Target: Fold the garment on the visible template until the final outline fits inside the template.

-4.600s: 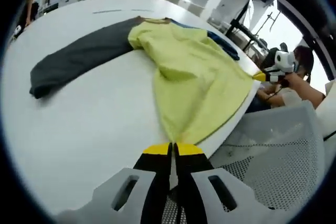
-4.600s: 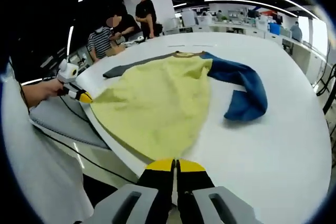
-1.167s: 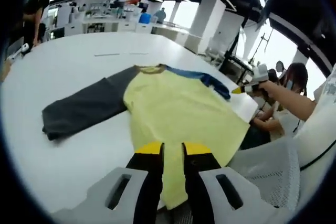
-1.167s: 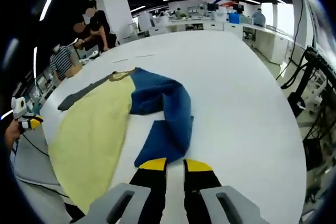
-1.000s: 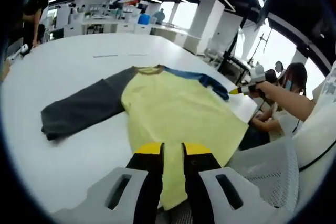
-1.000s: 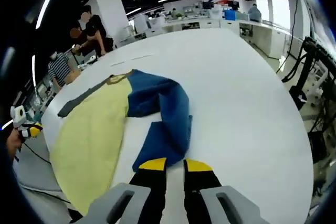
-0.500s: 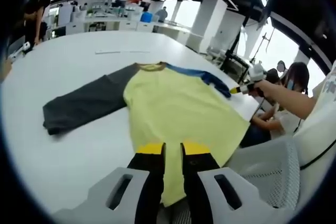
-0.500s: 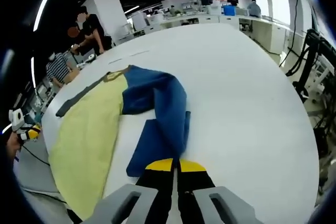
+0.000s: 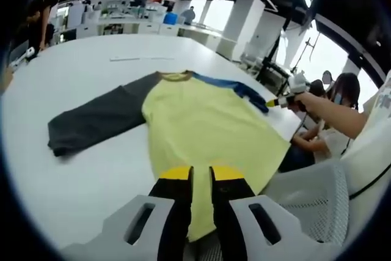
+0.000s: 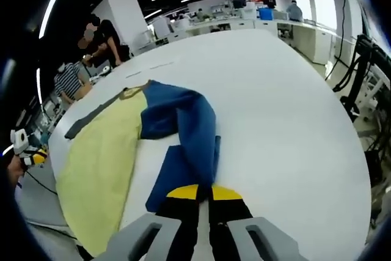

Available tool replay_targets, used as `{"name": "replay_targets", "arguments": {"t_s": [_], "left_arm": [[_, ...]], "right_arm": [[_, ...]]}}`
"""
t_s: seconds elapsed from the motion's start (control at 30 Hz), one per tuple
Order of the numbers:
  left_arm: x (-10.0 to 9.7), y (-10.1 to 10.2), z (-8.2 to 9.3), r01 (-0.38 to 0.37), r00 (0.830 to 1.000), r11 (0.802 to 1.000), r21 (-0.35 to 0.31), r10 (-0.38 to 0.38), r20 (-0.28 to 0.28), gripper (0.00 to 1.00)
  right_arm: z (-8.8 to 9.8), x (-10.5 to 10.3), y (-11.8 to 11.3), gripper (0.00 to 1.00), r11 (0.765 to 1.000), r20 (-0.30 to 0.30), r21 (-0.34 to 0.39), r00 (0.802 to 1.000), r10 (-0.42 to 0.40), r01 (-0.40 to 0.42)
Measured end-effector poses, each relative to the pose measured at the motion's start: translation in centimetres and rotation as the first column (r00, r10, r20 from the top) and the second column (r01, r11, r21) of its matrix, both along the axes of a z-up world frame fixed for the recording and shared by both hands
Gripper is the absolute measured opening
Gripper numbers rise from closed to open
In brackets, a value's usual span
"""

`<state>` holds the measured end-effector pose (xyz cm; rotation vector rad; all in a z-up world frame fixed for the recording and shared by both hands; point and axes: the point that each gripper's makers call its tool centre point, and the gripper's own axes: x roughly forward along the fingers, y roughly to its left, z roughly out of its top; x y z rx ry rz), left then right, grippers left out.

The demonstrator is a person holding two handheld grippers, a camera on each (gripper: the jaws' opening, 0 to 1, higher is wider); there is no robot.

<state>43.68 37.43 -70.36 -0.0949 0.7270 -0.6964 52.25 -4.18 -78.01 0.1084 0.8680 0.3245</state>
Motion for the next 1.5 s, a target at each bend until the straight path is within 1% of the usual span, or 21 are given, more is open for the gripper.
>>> {"name": "replay_targets", "arguments": {"t_s": [0.1, 0.2, 0.33, 0.5, 0.63, 0.7, 0.83, 0.9, 0.93, 1.0, 1.1, 1.23, 1.37, 1.43, 1.5], "left_arm": [[-0.1, -0.2, -0.1, 0.004, 1.000, 1.000, 0.001, -0.004, -0.003, 0.08], [-0.2, -0.4, -0.2, 0.007, 1.000, 1.000, 0.000, -0.007, -0.005, 0.08], [-0.2, -0.3, -0.3, 0.002, 1.000, 1.000, -0.004, -0.002, -0.007, 0.08], [-0.3, -0.4, -0.4, -0.001, 1.000, 1.000, -0.006, 0.001, -0.010, 0.08], [-0.3, -0.6, -0.5, 0.001, 1.000, 1.000, -0.007, -0.001, -0.011, 0.08], [-0.3, -0.6, -0.5, 0.000, 1.000, 1.000, -0.006, 0.000, -0.012, 0.08], [-0.2, -0.6, -0.4, -0.003, 1.000, 1.000, -0.005, 0.003, -0.006, 0.08], [-0.2, -0.6, -0.4, -0.004, 1.000, 1.000, -0.002, 0.004, -0.005, 0.08], [-0.2, -0.6, -0.5, -0.005, 1.000, 1.000, -0.002, 0.004, -0.006, 0.08], [-0.2, -0.7, -0.5, -0.007, 1.000, 1.000, -0.004, 0.007, -0.006, 0.08], [-0.3, -0.9, -0.7, -0.006, 1.000, 1.000, -0.005, 0.006, -0.011, 0.08], [-0.4, -0.9, -0.9, -0.008, 1.000, 1.000, -0.003, 0.007, -0.017, 0.08], [-0.4, -0.9, -1.0, -0.005, 1.000, 1.000, 0.003, 0.005, -0.022, 0.08], [-0.4, -0.9, -0.9, -0.003, 1.000, 1.000, 0.006, 0.003, -0.023, 0.08], [-0.3, -1.1, -0.8, 0.002, 1.000, 1.000, 0.010, -0.002, -0.022, 0.08]], "right_arm": [[0.0, 0.1, -0.1, 0.00, 1.000, -0.006, 0.006, 1.000, -0.001, 0.001], [0.2, 0.2, -1.0, 0.00, 1.000, -0.011, -0.021, 1.000, 0.009, -0.010], [0.8, 0.6, -2.3, 0.00, 0.999, -0.009, -0.048, 1.000, 0.011, -0.012], [1.9, 1.6, -4.4, 0.00, 0.992, -0.003, -0.120, 1.000, 0.028, -0.028], [3.4, 2.9, -6.1, 0.00, 0.982, 0.009, -0.183, 0.999, 0.043, -0.041], [4.5, 3.8, -6.8, 0.00, 0.976, 0.025, -0.213, 0.998, 0.049, -0.043], [6.8, 5.3, -7.5, 0.00, 0.963, 0.063, -0.262, 0.995, 0.075, -0.056], [7.6, 5.8, -7.6, 0.00, 0.959, 0.081, -0.277, 0.993, 0.082, -0.056], [7.6, 5.9, -7.6, 0.00, 0.959, 0.082, -0.277, 0.993, 0.082, -0.057], [6.8, 5.8, -7.3, 0.00, 0.958, 0.067, -0.279, 0.994, 0.092, -0.070], [4.5, 4.9, -6.9, 0.00, 0.957, 0.015, -0.276, 0.995, 0.103, -0.095], [2.1, 3.8, -6.6, 0.00, 0.961, -0.035, -0.255, 0.994, 0.100, -0.106], [0.8, 3.3, -6.7, 0.00, 0.965, -0.062, -0.244, 0.994, 0.087, -0.100], [0.5, 3.0, -6.5, 0.00, 0.966, -0.081, -0.234, 0.993, 0.090, -0.107], [0.6, 2.9, -6.6, 0.05, 0.969, -0.082, -0.224, 0.993, 0.090, -0.107]]}}
